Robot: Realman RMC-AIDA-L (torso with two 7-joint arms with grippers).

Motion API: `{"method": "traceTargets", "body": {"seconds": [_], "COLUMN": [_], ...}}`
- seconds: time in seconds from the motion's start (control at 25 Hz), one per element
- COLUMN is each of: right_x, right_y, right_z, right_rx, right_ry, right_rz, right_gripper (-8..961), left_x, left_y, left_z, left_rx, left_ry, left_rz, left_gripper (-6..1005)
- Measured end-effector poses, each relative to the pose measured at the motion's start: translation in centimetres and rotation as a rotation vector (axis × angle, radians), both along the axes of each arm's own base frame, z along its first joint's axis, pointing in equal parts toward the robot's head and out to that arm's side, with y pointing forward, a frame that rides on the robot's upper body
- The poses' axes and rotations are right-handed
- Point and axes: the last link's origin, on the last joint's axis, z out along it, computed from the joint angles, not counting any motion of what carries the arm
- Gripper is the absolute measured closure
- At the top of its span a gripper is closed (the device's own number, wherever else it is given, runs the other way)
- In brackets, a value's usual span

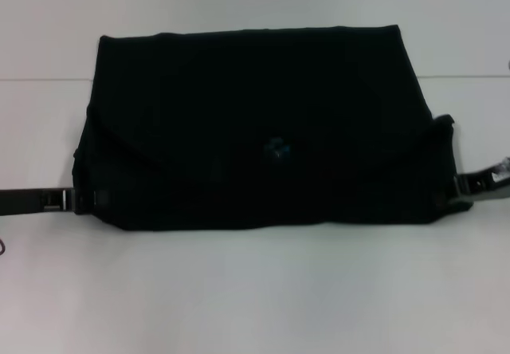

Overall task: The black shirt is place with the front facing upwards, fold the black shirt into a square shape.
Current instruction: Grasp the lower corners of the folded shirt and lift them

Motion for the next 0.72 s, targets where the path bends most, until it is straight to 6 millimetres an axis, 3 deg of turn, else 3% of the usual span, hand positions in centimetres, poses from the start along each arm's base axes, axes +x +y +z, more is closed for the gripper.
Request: {"method": "traceTargets", "body": {"seconds": [0.2,0.36,0.56,0.72], "right_x": [1.0,2.1,3.1,3.6], "right_y": [-2.6,-5.7,-9.3,-11.4], "right_z": [1.3,1.8,2.0,1.8], "right_rx": [-0.154,-0.293,-0.460,-0.574], "right_ry": [-0.019,0.002,0.050,0.045], "right_rz": [0.018,0.022,0.027,0.017], "right_gripper": [890,889,889,890], "left_x": [0.5,0.8,1.4,0.9], "left_y": [-2.3,-5.5,-9.0,-10.5], "left_z": [0.5,0.2,0.1,-0.5], "left_rx": [-0.171,-0.355,-0.566,-0.672], "left_ry": [-0.032,-0.088,-0.145,-0.117], "left_rz": [-0.002,-0.016,-0.066,-0.029], "left_gripper": [906,903,900,897]}}
